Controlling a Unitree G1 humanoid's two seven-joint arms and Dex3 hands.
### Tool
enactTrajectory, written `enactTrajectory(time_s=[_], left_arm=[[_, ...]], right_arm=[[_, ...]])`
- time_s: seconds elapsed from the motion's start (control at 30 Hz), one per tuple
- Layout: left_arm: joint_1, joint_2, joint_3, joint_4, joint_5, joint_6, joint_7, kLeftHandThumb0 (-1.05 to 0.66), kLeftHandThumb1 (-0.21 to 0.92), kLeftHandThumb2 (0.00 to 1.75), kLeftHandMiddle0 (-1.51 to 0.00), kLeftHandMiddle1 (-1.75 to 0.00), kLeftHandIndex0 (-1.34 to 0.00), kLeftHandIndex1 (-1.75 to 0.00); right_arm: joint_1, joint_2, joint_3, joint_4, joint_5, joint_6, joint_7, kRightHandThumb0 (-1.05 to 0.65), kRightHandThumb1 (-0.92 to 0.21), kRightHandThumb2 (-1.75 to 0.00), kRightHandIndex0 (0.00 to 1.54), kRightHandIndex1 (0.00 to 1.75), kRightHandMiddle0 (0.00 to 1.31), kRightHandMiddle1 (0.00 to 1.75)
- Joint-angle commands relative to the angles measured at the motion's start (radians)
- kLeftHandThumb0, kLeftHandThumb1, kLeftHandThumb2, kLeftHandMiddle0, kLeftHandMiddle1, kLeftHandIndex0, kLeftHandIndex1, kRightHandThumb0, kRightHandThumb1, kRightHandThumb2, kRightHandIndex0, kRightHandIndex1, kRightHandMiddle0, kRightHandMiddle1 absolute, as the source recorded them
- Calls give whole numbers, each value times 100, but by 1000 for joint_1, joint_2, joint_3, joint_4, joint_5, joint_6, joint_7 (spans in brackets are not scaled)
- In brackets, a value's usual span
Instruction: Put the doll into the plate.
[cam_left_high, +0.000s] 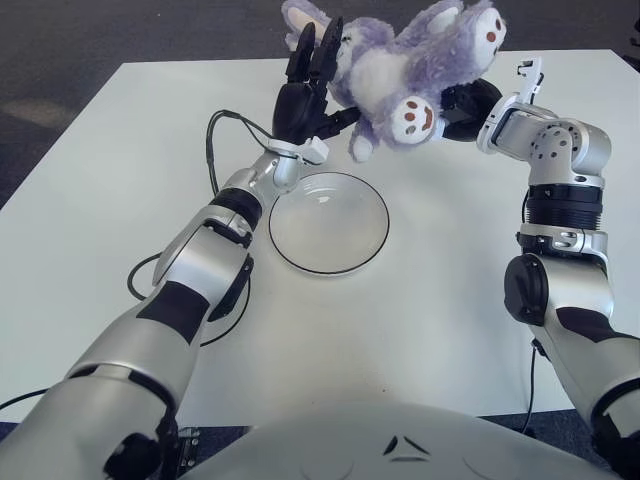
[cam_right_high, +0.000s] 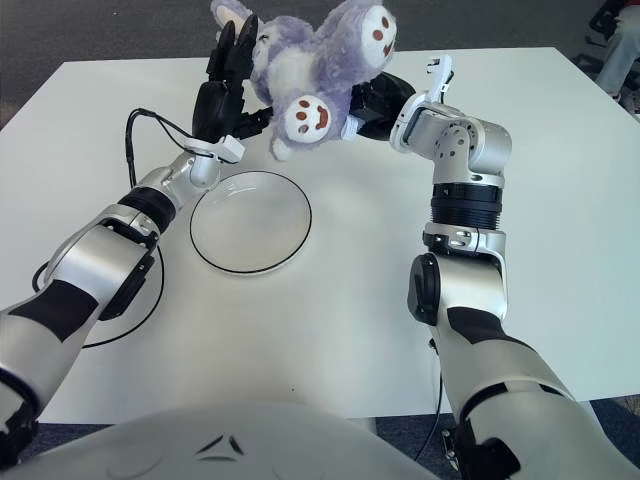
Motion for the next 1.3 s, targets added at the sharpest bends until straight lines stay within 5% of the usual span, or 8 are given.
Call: enactTrajectory(time_s=[0.0, 0.37, 0.53, 0.8, 0.93, 1.27], left_arm=[[-55, -9, -22, 12, 35, 35, 51, -105, 92, 13, 0, 0, 0, 0], [-88, -11, -80, 29, 101, 167, 103, -105, 92, 23, 0, 0, 0, 0], [-103, -10, -161, 46, 195, 295, 210, -105, 92, 42, 0, 0, 0, 0], [-122, 0, -251, 52, 281, 386, 288, -105, 92, 42, 0, 0, 0, 0], [-130, 8, -297, 52, 323, 420, 342, -104, 92, 31, 0, 0, 0, 0], [-140, 17, -350, 69, 353, 458, 392, -91, 92, 19, 0, 0, 0, 0]], right_arm=[[-34, 11, -19, -9, 42, 36, 12, 0, -17, -144, 81, 158, 48, 175], [-20, 29, -18, -38, 38, 41, 9, 0, -21, -142, 77, 162, 44, 175], [-14, 33, -14, -48, 44, 40, 24, 0, -22, -140, 77, 161, 43, 175], [7, 35, -2, -60, 47, 12, 64, -1, -16, -149, 77, 173, 50, 169], [14, 39, 0, -62, 46, 2, 75, 0, -33, -130, 52, 174, 45, 174], [14, 28, 15, -57, 36, 8, 87, 0, -50, -111, 37, 175, 35, 175]])
